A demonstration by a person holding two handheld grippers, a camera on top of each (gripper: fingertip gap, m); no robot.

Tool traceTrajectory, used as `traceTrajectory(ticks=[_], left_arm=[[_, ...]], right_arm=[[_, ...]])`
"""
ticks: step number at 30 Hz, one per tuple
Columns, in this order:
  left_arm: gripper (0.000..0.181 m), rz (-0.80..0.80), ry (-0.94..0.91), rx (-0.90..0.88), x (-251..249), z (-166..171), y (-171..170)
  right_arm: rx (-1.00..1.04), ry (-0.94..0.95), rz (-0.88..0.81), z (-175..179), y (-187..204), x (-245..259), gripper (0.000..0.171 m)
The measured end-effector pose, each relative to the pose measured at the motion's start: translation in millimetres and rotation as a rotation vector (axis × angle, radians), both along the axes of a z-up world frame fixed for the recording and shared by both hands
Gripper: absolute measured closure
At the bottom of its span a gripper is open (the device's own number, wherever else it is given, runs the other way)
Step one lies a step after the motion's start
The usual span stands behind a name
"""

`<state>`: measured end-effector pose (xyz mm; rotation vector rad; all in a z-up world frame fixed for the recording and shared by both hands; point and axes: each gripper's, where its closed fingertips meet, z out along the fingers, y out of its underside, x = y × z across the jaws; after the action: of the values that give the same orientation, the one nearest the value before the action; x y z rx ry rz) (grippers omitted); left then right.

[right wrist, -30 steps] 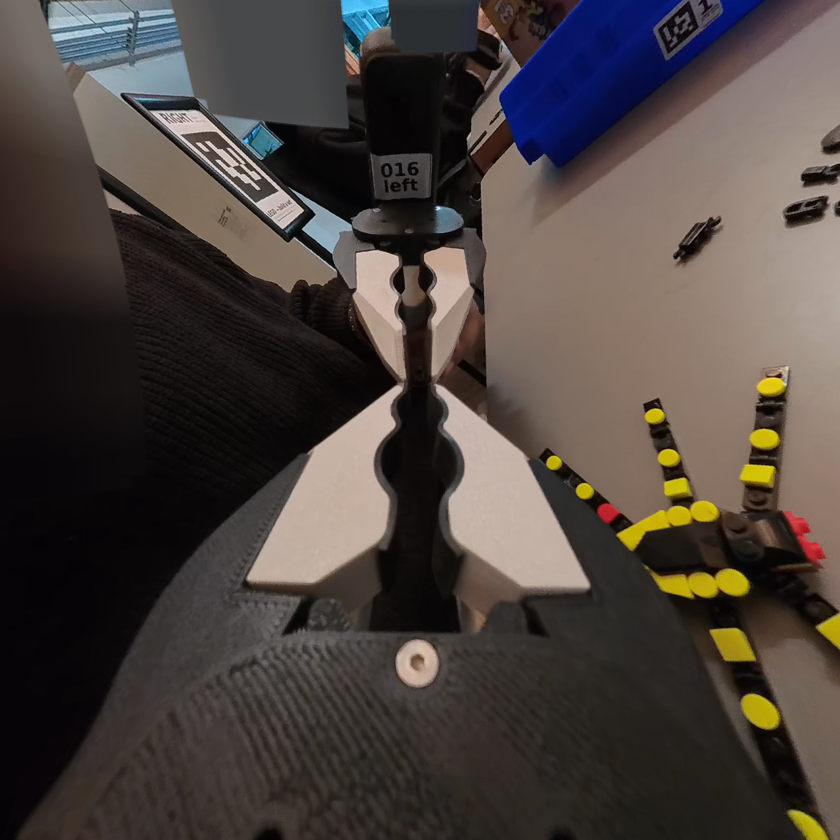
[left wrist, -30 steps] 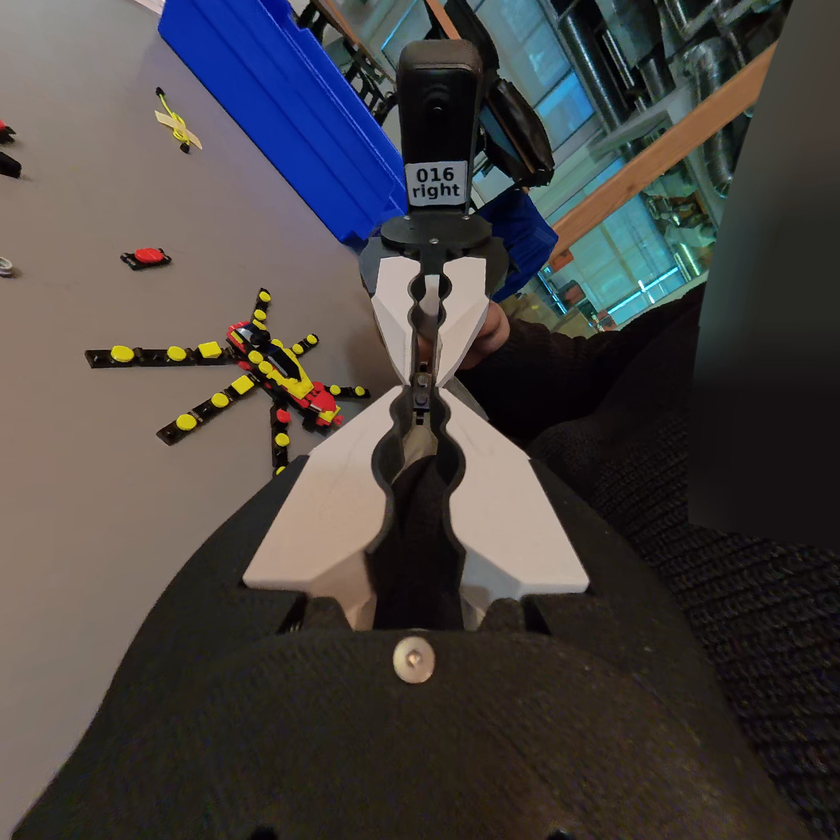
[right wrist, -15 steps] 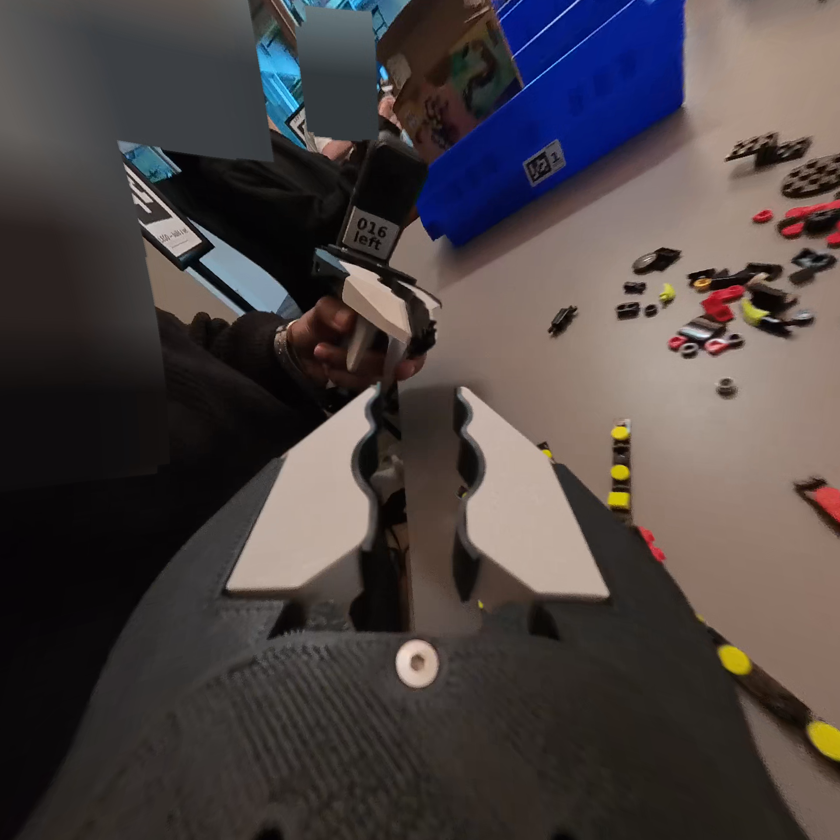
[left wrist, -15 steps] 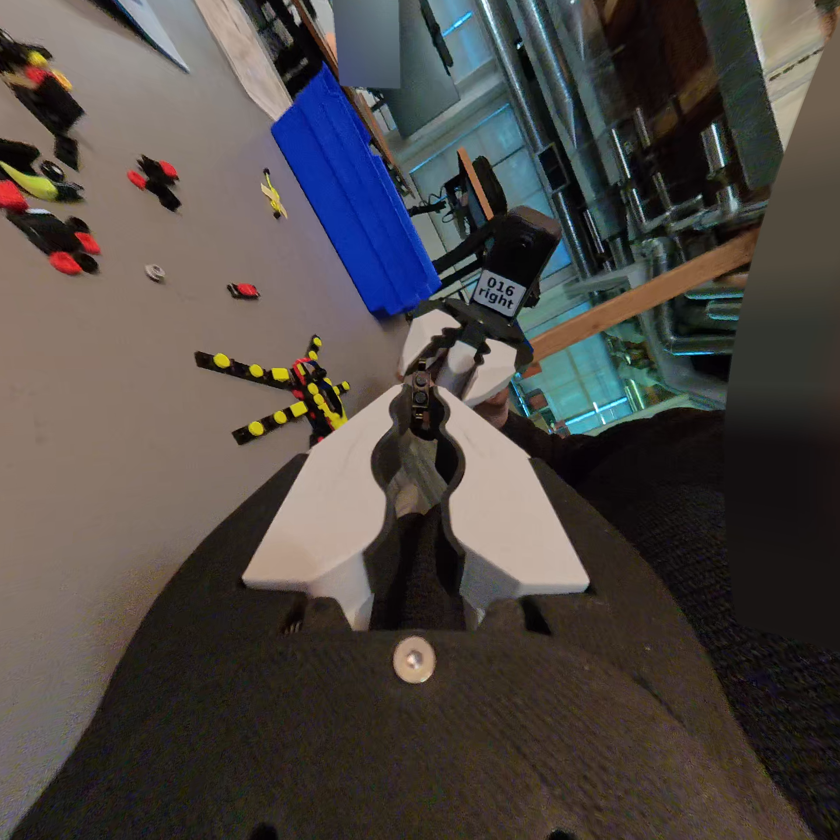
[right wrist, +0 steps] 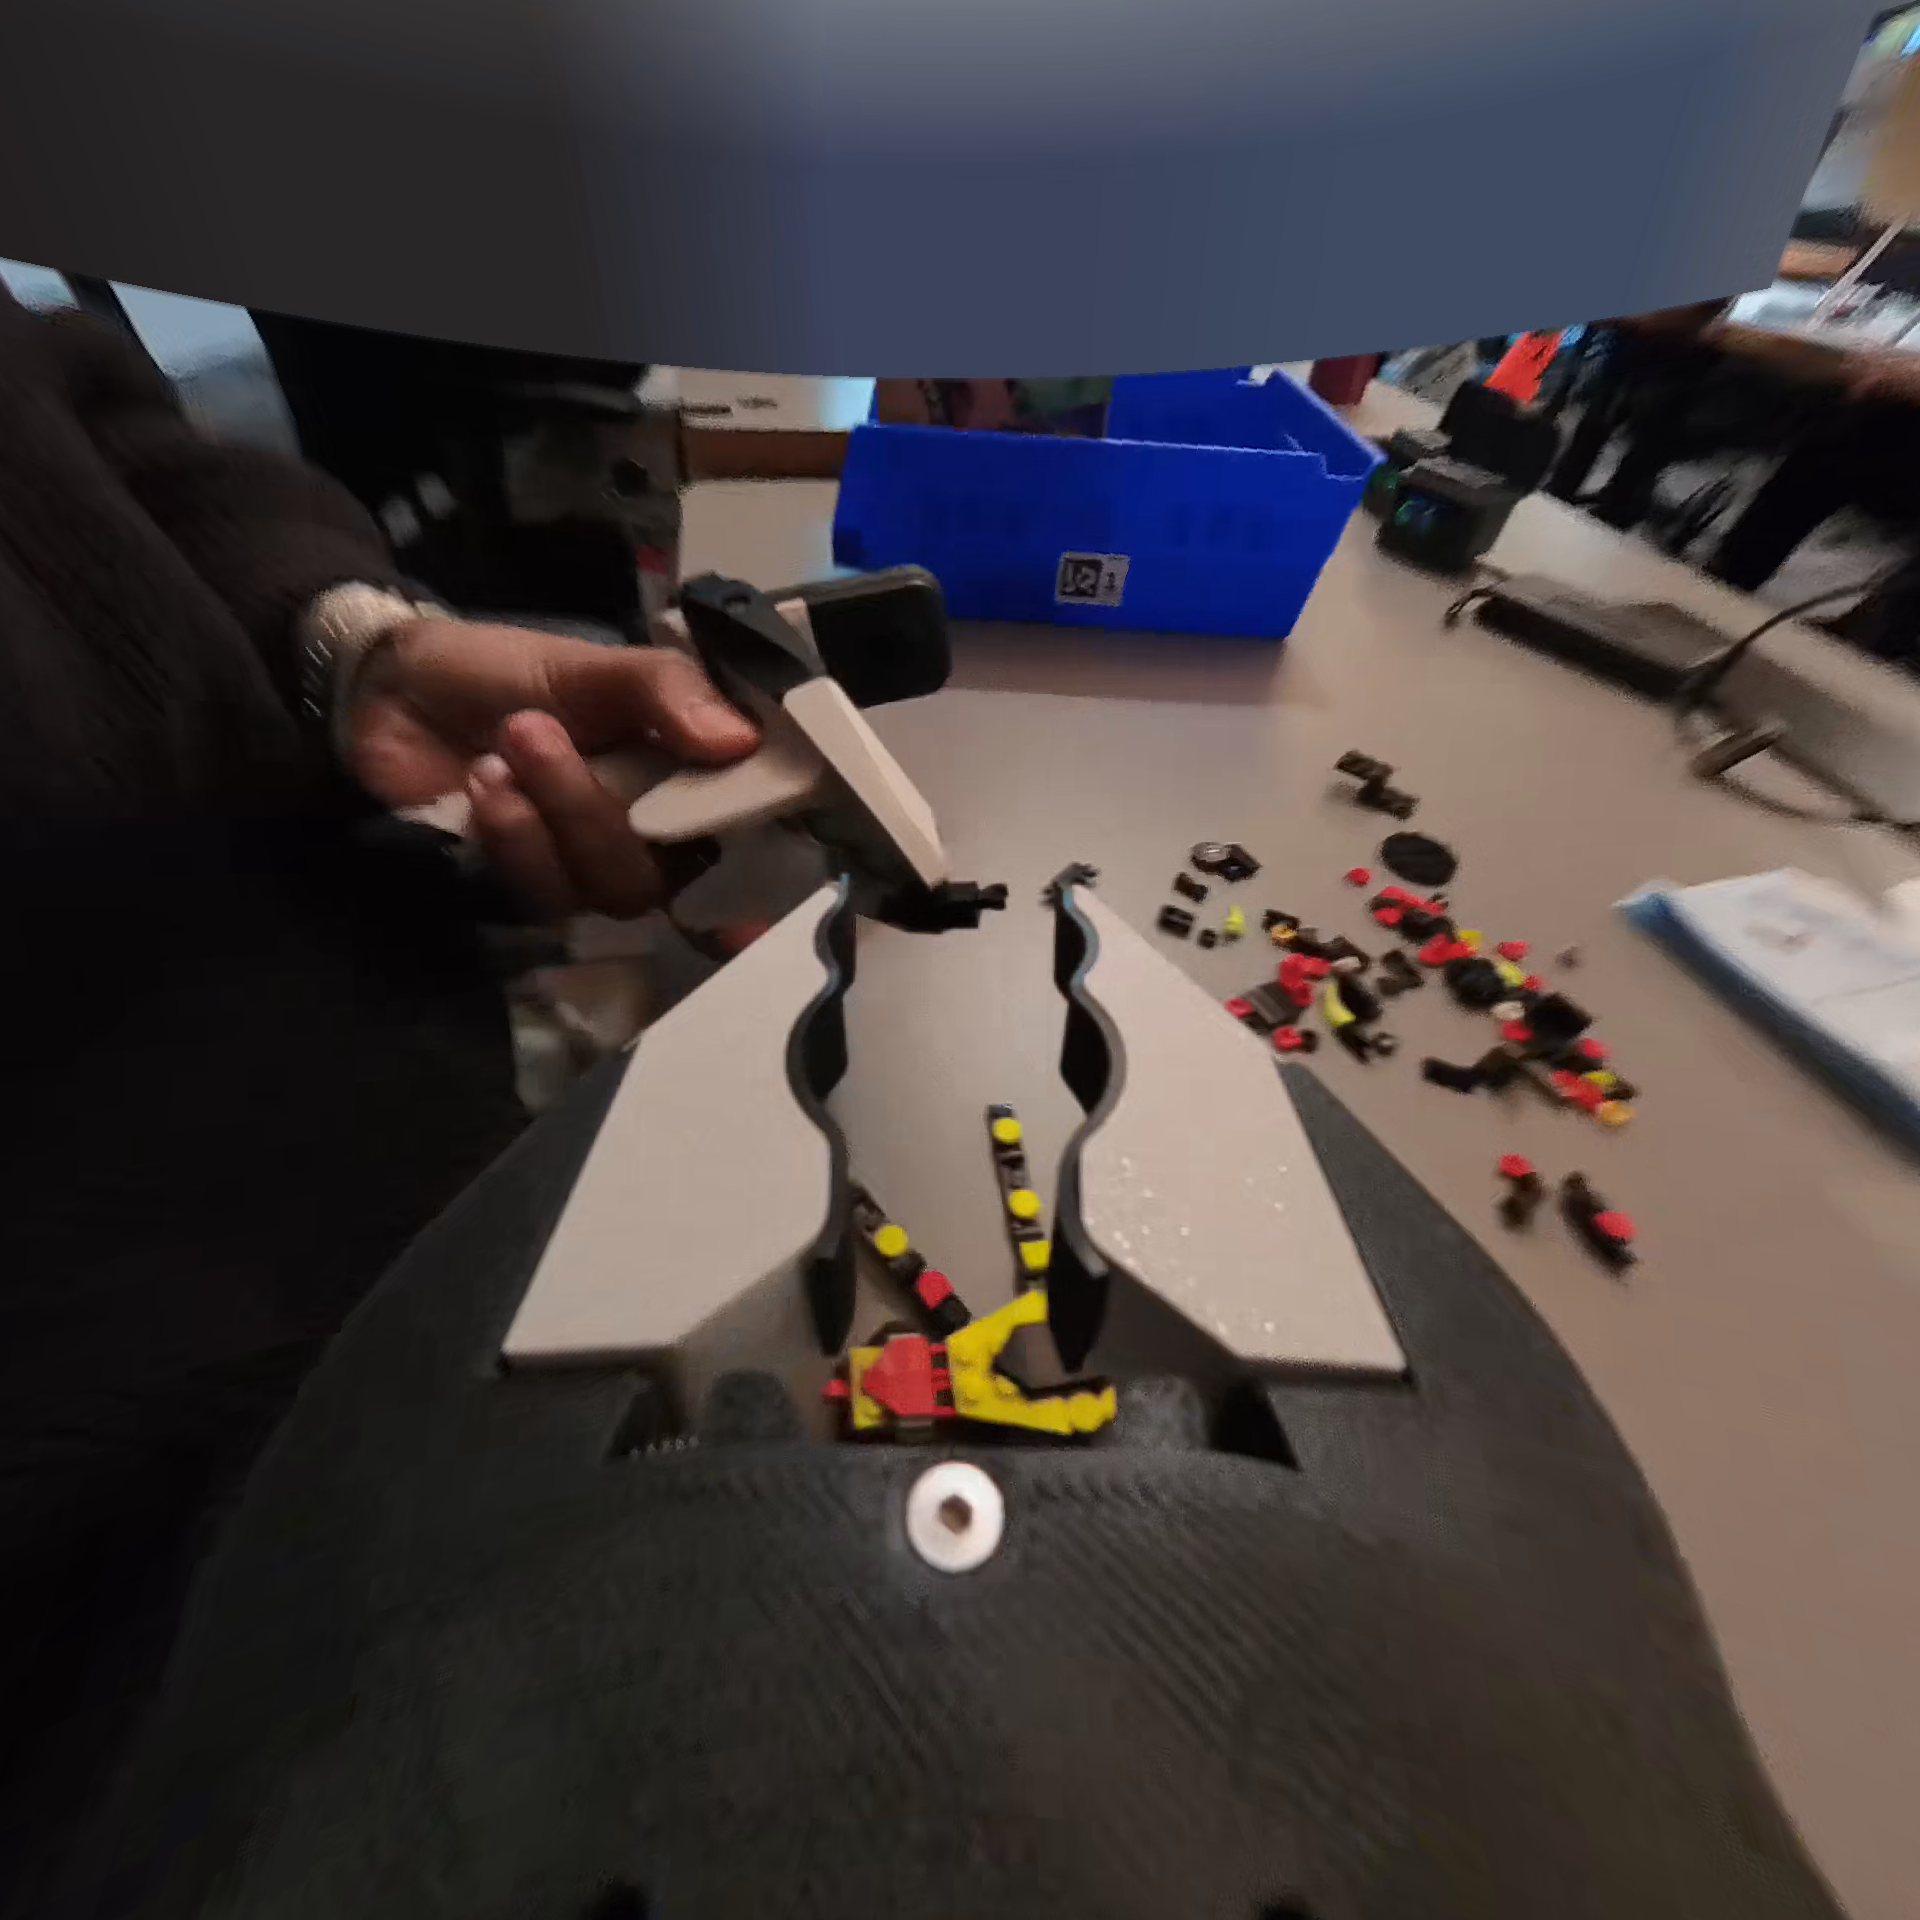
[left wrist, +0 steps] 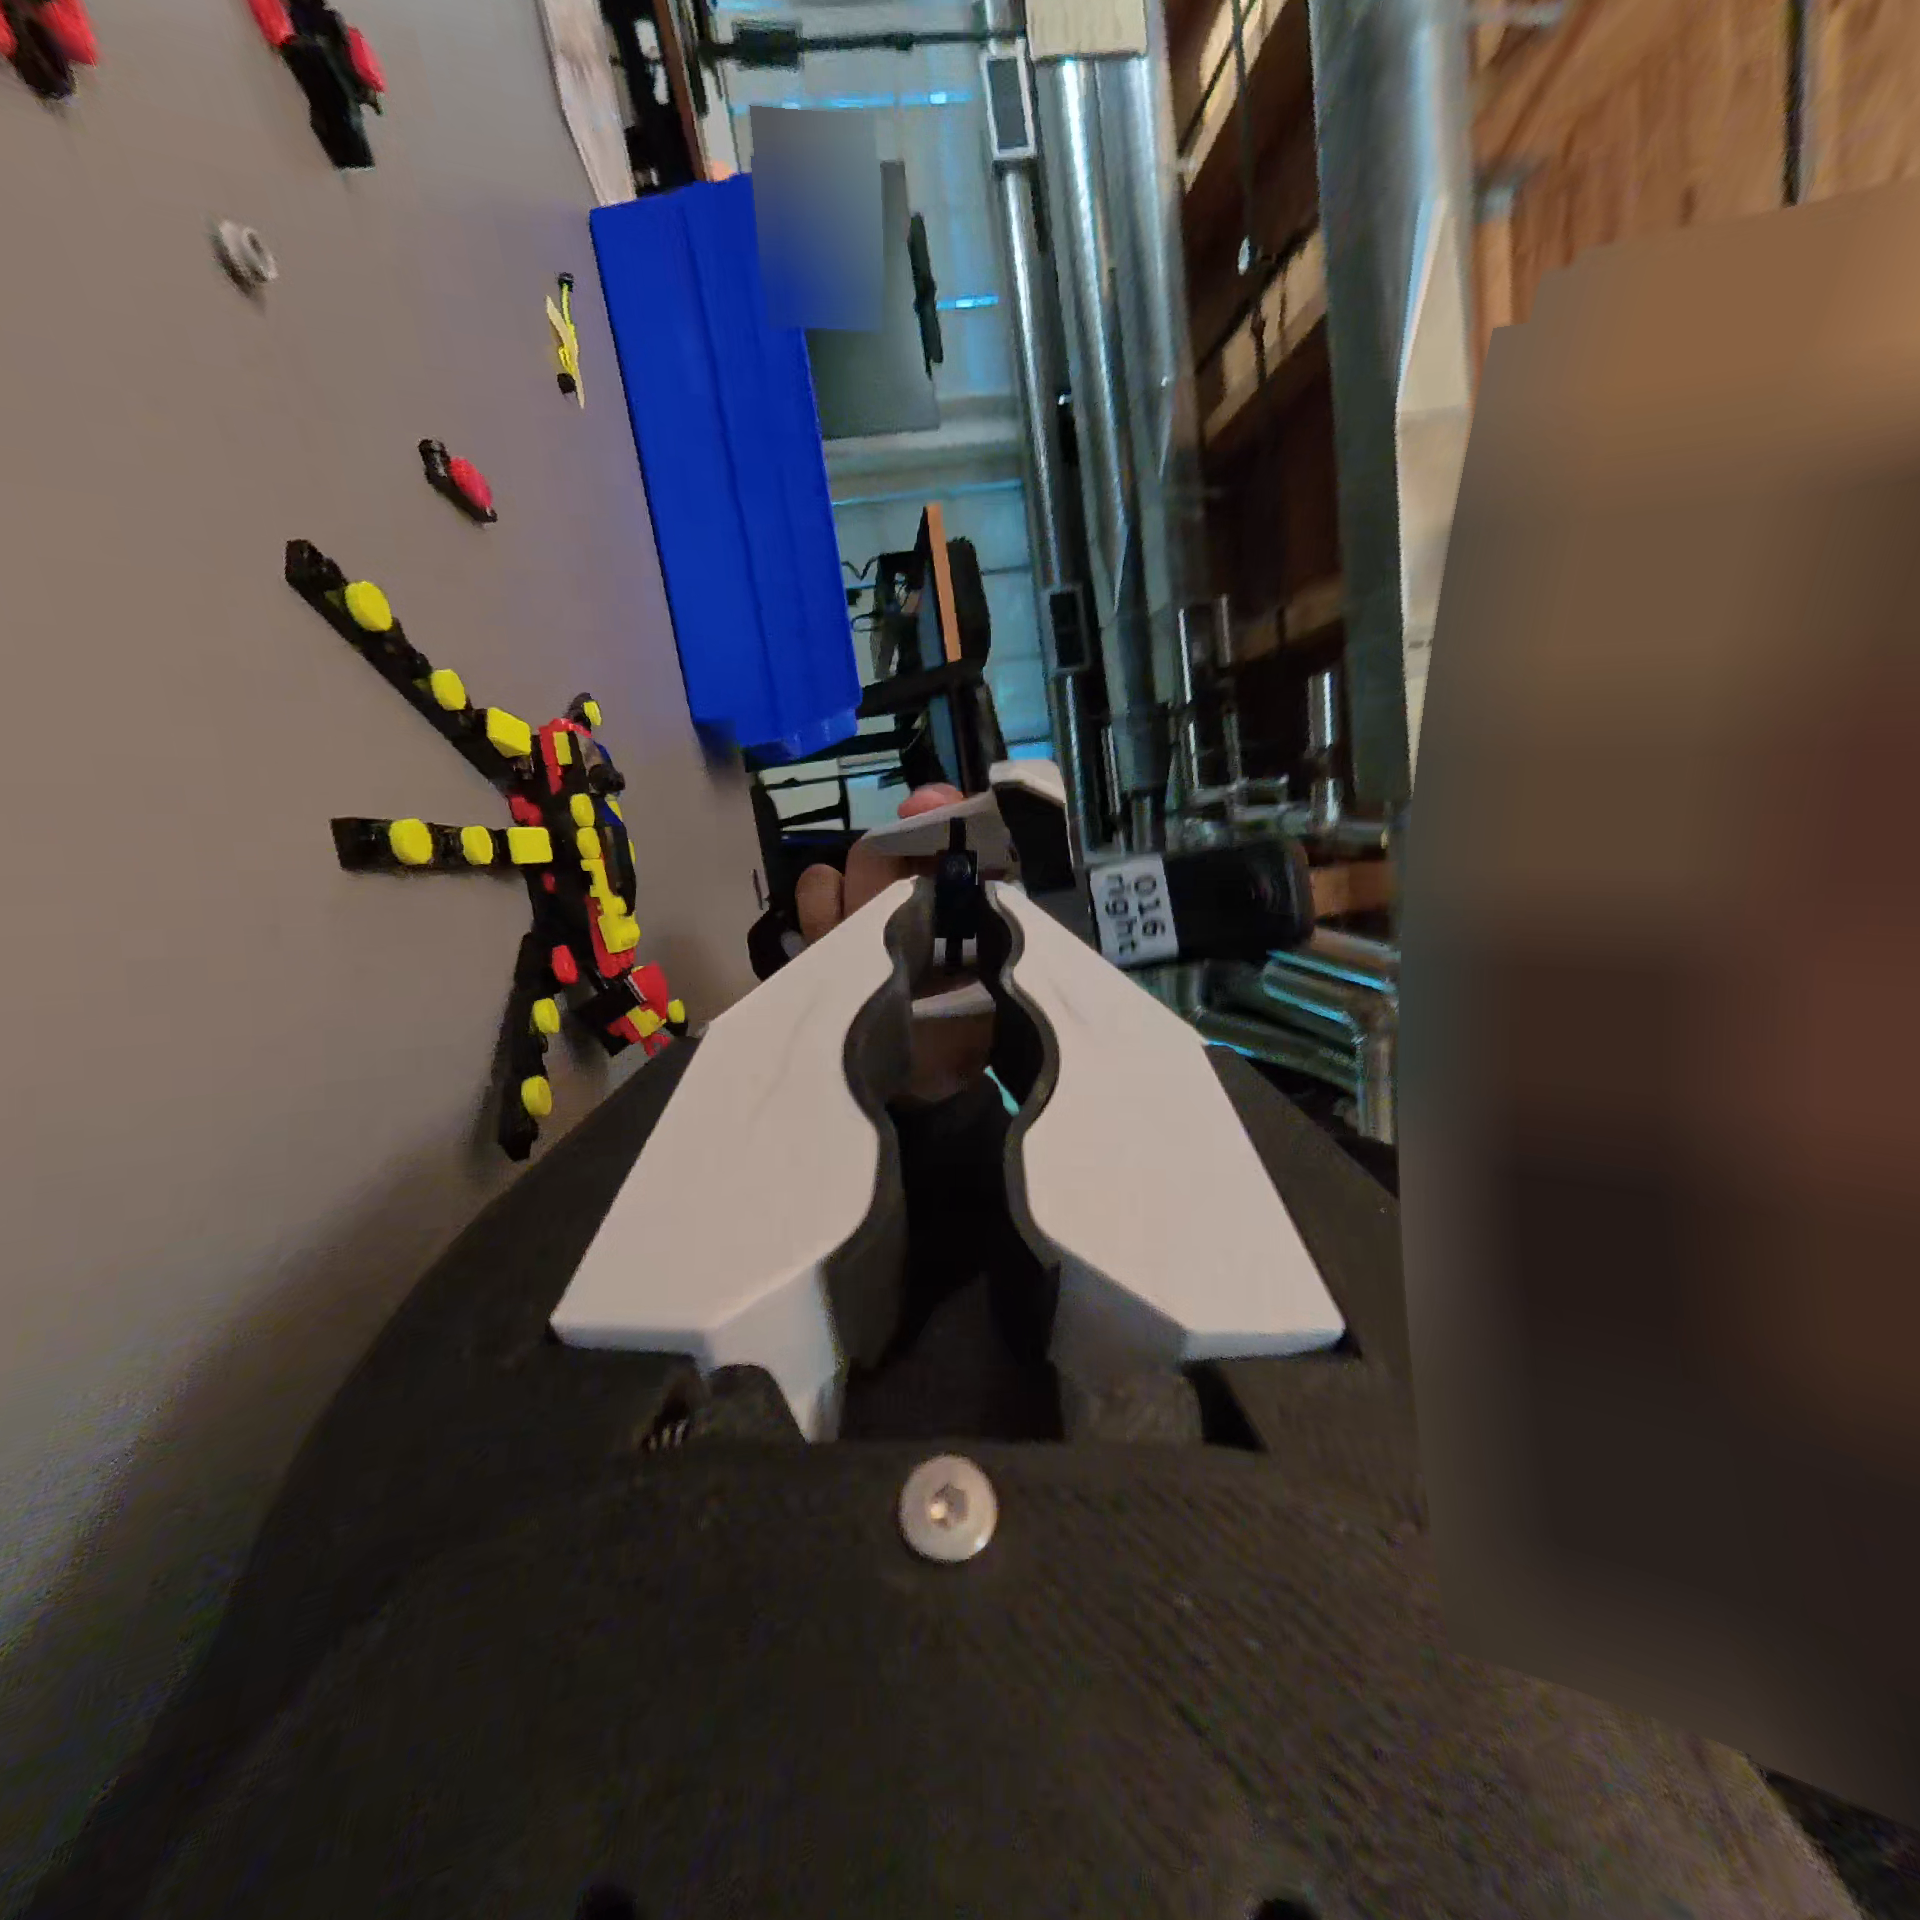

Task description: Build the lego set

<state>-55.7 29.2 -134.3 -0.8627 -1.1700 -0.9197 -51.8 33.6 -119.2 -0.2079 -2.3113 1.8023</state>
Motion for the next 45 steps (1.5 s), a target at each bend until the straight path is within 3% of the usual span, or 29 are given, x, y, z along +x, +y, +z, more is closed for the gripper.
traceTrajectory(ticks=[4,7,22,29,32,40,45], left_arm=[[0.176,0.026,-0.061,0.049,-4,-3,-5],[0.177,0.051,-0.09,0.067,-8,-5,-10],[0.176,0.134,-0.209,0.162,-3,-11,-9],[0.176,0.144,-0.182,0.181,-3,-6,-13],[0.177,0.172,-0.167,0.191,-6,-4,-19],[0.177,0.159,-0.105,0.124,-4,-5,-17],[0.176,0.143,-0.046,0.046,-3,-7,-15]], right_arm=[[0.141,0.188,-0.032,-19,-7,0,0.134],[0.191,0.228,-0.037,-27,-12,1,0.134],[0.168,0.142,-0.075,-25,-25,-5,0.147],[0.161,0.146,-0.079,-20,-28,-4,0.147],[0.167,0.19,-0.103,-16,-24,-8,0.157],[0.18,0.183,-0.087,-17,-22,-9,0.155],[0.176,0.155,-0.036,-21,-22,-3,0.163]])
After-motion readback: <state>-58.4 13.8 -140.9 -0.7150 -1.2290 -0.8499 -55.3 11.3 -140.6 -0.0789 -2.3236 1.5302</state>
